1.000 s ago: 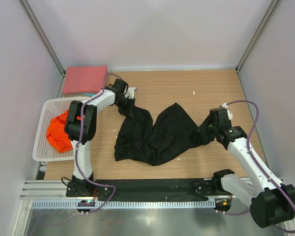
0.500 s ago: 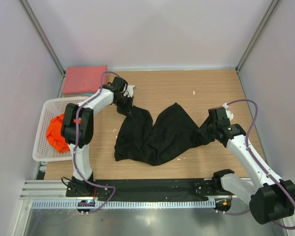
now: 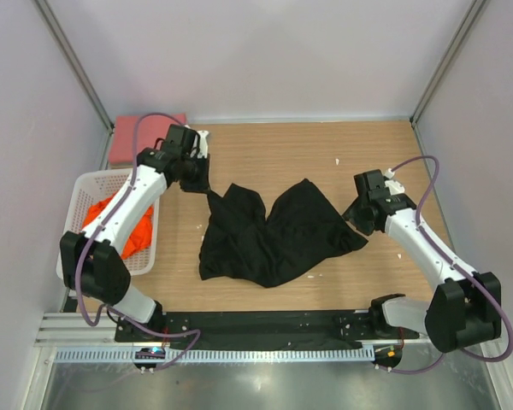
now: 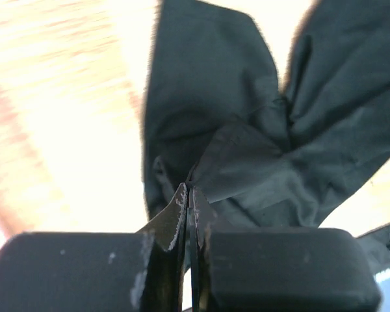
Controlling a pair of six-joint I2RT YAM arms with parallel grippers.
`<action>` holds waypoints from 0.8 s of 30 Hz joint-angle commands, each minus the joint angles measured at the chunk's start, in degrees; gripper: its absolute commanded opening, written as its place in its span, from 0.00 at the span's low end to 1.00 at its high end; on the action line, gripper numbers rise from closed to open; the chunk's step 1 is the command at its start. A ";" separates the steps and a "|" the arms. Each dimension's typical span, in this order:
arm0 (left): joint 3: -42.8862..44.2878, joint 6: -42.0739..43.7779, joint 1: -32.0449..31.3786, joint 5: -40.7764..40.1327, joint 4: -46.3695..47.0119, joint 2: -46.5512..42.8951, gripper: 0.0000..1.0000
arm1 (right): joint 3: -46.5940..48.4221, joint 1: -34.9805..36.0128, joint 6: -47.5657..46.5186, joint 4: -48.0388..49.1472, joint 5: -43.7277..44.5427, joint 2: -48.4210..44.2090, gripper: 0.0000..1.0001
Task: Fold and stack the t-shirts
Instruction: Flatten the tshirt out
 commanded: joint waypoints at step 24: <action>-6.76 -10.35 0.11 -16.29 -12.61 -22.23 0.00 | 16.15 -0.76 3.52 -1.89 3.06 17.34 0.54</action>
